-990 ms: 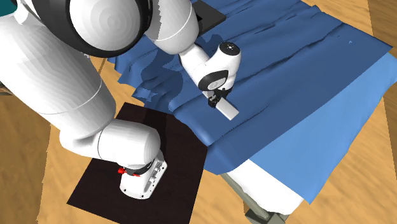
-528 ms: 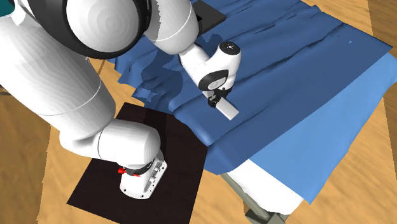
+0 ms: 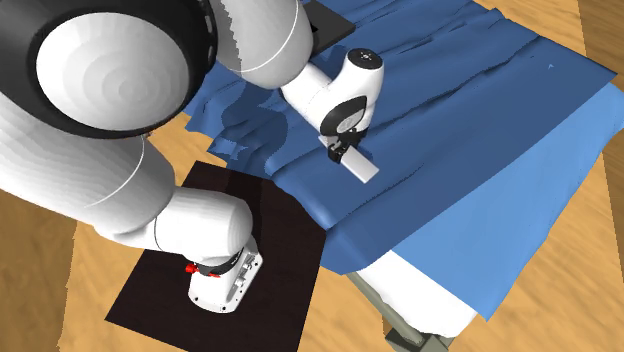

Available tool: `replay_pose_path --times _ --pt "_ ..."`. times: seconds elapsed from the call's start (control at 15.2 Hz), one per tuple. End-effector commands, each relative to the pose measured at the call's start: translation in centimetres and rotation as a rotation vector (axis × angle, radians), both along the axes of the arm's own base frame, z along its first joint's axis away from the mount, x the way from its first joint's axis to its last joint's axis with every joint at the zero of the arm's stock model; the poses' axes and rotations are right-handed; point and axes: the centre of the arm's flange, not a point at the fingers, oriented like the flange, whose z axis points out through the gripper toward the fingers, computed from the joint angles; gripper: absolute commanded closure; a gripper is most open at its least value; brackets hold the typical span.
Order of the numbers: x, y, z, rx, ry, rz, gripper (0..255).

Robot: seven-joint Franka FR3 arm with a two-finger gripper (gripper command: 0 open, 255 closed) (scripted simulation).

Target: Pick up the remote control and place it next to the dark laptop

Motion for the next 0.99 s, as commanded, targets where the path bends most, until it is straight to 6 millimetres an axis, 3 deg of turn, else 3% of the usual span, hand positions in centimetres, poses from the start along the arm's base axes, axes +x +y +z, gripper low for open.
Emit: replay_pose_path --times 0.0,0.59,0.92 --pt "0.0 0.0 1.1 -0.001 0.001 0.000 255" --pt "0.0 0.0 5.7 -0.001 0.001 0.000 255" --pt "3.8 5.4 5.8 -0.001 0.001 0.000 255"
